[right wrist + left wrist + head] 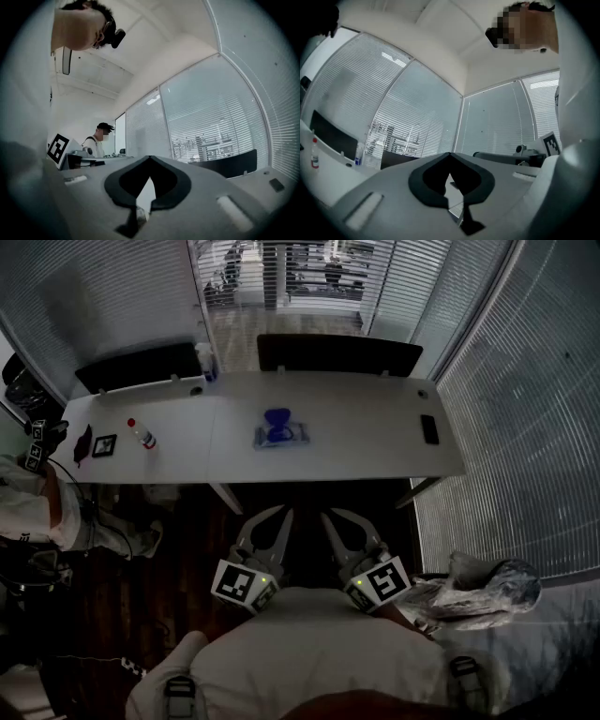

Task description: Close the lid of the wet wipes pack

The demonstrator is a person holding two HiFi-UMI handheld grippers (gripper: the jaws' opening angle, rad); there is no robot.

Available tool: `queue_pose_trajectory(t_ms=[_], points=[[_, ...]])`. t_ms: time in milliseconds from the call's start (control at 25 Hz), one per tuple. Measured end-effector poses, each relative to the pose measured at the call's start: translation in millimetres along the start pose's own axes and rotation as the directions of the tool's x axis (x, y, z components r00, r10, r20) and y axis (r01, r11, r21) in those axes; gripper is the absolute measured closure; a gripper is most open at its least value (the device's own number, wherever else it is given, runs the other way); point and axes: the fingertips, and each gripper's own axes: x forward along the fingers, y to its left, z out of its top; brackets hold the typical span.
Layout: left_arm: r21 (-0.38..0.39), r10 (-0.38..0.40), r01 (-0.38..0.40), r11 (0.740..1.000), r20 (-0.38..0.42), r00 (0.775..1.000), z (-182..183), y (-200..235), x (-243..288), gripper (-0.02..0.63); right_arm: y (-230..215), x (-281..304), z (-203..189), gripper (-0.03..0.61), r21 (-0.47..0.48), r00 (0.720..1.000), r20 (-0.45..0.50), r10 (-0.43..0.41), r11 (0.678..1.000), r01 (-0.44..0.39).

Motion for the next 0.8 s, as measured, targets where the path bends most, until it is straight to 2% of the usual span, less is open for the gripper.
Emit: queue_pose_trajectory(t_ms=[480, 640, 800], points=[[-0.003, 0.000, 0.000, 1.000, 0.006, 1.000, 0, 0, 3, 0.615, -9, -3, -8, 0.580, -0.018, 1.000, 0.010, -0.016, 1.000, 0.016], [0.012, -0.006, 0.006, 1.000, 0.019, 1.000, 3, -2, 4, 0.615, -11, -6, -4, 0.578, 0.018, 0.999, 0.029, -0.015, 1.000, 0.015], [0.005, -0.004, 0.004, 1.000, 0.019, 1.000, 4, -2, 3, 0.615, -12, -7, -2, 0.578, 0.011, 0.999, 0.039, -0.022, 1.000, 0.022]])
